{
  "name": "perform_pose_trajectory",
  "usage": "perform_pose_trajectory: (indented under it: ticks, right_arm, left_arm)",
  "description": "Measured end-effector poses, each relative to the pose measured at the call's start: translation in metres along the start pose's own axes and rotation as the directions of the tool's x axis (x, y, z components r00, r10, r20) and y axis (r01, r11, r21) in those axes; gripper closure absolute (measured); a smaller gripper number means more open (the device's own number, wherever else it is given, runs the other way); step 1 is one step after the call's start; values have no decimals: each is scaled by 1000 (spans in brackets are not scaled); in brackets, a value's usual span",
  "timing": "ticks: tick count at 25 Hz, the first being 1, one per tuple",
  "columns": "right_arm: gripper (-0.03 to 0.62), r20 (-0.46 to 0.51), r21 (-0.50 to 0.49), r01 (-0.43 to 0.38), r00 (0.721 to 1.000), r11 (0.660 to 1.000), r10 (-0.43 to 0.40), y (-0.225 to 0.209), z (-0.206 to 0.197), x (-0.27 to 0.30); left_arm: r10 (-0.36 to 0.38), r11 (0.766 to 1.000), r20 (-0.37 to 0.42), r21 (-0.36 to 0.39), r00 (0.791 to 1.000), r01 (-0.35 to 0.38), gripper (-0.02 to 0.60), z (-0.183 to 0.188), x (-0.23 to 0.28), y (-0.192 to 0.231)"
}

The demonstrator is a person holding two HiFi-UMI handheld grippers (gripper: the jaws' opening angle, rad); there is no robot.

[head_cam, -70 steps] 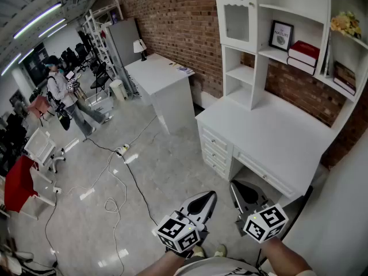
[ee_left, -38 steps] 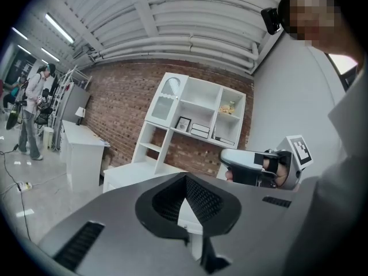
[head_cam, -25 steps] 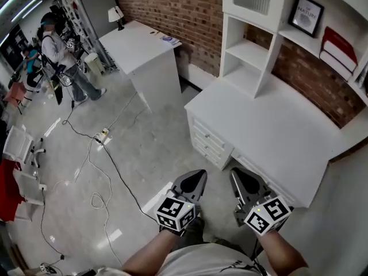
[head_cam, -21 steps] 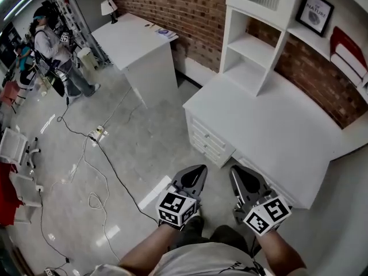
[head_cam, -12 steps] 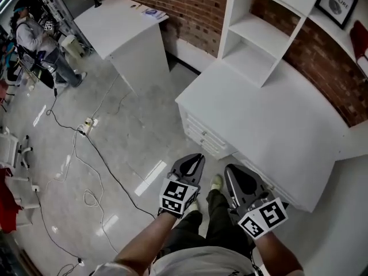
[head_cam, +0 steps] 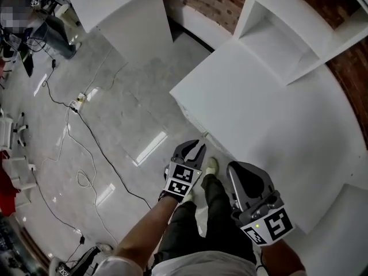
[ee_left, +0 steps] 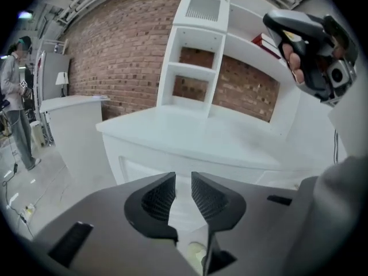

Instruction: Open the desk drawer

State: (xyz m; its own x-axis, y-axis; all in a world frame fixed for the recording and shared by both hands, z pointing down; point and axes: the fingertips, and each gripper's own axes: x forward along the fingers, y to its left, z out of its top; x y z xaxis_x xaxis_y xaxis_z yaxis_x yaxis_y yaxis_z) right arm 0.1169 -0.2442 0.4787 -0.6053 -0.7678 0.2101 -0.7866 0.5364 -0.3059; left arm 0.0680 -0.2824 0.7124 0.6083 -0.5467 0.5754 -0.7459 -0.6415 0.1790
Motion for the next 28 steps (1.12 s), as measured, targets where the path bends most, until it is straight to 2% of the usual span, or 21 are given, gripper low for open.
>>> perform_pose_trajectory:
  ticks: [4, 9, 12, 17, 18, 28]
  right_arm:
    - [576, -24, 21, -20, 1000, 1000, 20, -40, -27, 27]
    - [576, -42, 44, -36, 998, 998, 38, -60, -42, 44]
    - [576, -47, 50, -35, 998, 998, 37, -68, -49, 45]
    - [576, -55, 60, -19, 998, 998, 23, -74, -58, 40]
    - [576, -55, 60, -17, 998, 998, 20, -73, -59, 39]
    - [576, -68, 52, 14, 998, 999, -10, -57, -63, 23]
  left_arm:
    - [10, 1000, -73, 17, 997, -9, 496, -36, 54, 19]
    - [4, 1000, -146, 30, 989, 0, 471, -66, 85, 25]
    - [8, 999, -151, 39, 988, -2, 465, -71, 96, 29]
    - [2, 995, -189, 96, 982, 17, 468, -80, 113, 29]
    - [6, 995, -189, 100, 982, 14, 487, -81, 114, 30]
    - [15, 996, -172, 84, 985, 0, 503, -83, 105, 33]
